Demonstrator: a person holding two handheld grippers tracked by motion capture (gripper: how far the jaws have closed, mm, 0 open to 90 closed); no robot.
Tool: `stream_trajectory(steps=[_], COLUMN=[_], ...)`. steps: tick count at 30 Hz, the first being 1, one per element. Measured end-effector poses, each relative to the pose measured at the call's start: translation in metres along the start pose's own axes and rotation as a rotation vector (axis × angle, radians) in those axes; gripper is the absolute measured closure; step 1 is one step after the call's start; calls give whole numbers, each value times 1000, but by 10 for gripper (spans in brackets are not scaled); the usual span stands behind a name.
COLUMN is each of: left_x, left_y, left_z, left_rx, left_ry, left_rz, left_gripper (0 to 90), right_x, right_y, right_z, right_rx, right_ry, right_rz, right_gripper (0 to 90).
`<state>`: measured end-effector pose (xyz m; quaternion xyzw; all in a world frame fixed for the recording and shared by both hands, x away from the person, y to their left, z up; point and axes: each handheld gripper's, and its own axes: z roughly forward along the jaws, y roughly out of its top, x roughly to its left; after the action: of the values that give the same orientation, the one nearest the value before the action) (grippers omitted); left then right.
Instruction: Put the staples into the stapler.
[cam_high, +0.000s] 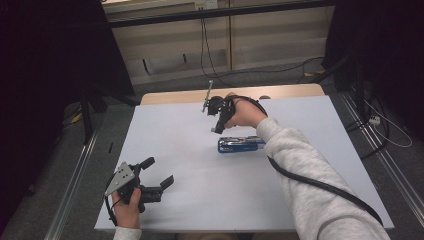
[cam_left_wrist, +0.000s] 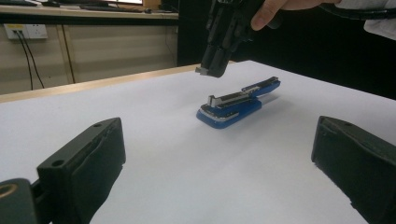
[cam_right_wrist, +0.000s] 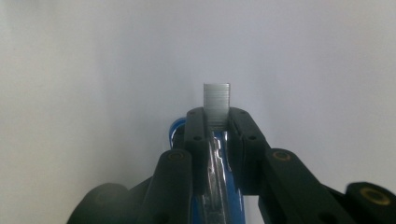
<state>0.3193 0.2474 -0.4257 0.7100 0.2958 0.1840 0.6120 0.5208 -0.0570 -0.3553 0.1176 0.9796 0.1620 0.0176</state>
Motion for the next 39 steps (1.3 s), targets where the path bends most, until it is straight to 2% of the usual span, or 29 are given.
stream_trajectory(steps=[8, 11, 14, 17, 29, 39], left_x=[0, 0, 0, -1, -1, -1], left_y=[1, 1, 1, 1, 1, 1], left_z=[1, 1, 1, 1, 2, 1], left_rx=[0, 0, 1, 4, 3, 2], left_ry=[2, 1, -2, -3, -3, 0], left_rz=[6, 3, 4, 4, 6, 11], left_gripper=[28, 28, 28, 28, 28, 28], right_x=[0, 0, 0, 0, -2, -4], right_y=[-4, -5, -7, -10, -23, -31], right_z=[-4, -5, -5, -4, -5, -3], right_rx=[2, 10, 5, 25, 21, 25], right_ry=[2, -2, 0, 14, 11, 9], right_rz=[23, 5, 11, 7, 29, 21], right_gripper=[791, 791, 791, 791, 791, 791])
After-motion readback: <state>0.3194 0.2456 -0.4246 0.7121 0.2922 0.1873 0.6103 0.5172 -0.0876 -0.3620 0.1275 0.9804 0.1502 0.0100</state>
